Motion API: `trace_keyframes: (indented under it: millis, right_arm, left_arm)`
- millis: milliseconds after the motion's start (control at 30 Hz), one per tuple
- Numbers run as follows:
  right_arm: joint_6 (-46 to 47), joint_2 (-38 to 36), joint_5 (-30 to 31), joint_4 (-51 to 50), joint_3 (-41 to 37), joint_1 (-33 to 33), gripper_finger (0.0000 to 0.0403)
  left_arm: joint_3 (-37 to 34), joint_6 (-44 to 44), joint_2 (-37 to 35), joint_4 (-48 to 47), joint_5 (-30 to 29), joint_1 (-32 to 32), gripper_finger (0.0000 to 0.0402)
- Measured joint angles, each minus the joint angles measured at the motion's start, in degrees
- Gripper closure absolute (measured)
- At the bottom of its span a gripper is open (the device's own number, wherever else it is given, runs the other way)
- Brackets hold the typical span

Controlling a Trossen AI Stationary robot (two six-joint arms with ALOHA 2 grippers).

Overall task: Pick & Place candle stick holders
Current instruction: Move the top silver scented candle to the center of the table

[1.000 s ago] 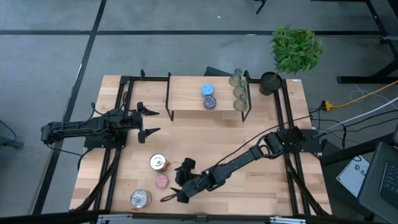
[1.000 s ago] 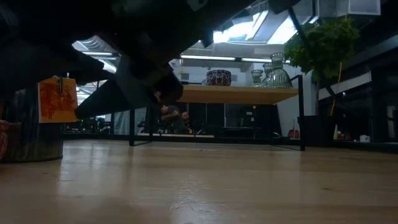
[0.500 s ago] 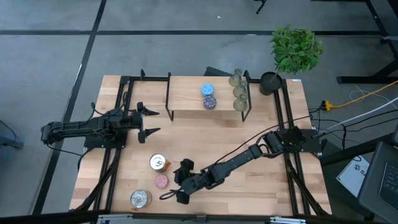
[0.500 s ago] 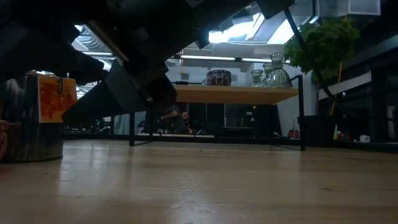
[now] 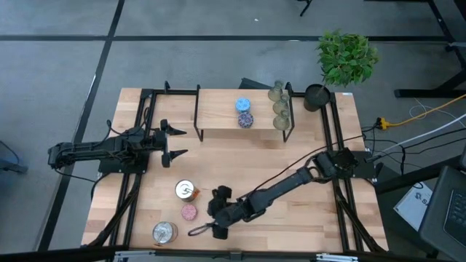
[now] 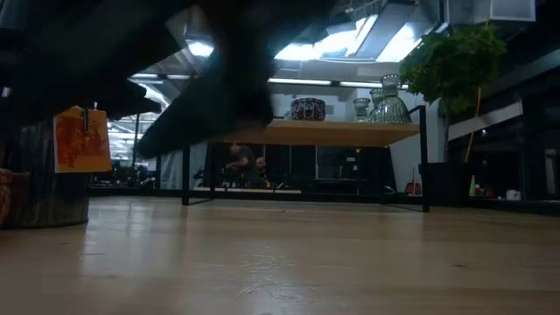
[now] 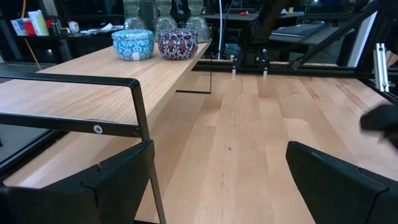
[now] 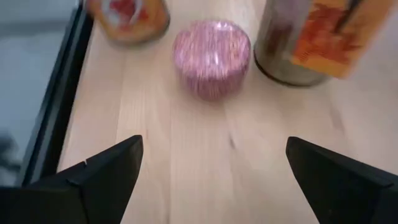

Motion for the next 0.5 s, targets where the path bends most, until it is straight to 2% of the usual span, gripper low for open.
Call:
trace_keyframes:
  millis: [67,200,300,433,500]
  right_arm:
    - [-1.9,-2.7,1.9,-6.1,0.1,1.5,0.0005]
    - [0.0,-6.8,10.6,-18.5,0.0,4.6,0.0005]
    - [-0.1,-10.5,17.5,-21.8,-1.0,7.6,0.0005]
    - [-1.4,-17.0,22.8,-16.1,-9.4,12.2,0.0005]
    - [-4.9,-21.0,24.0,-6.7,-16.5,13.4,0.0005]
  left_arm:
    - [0.0,0.0,0.0,0.0,0.0,0.0,0.0038]
    - [0.0,0.0,0.0,0.0,0.0,0.0,0.0038]
    - [0.0,0.0,0.0,0.0,0.0,0.0,0.0038]
    - [0.0,0.0,0.0,0.0,0.0,0.0,0.0038]
    - [0.0,0.0,0.0,-0.3,0.0,0.0,0.0038]
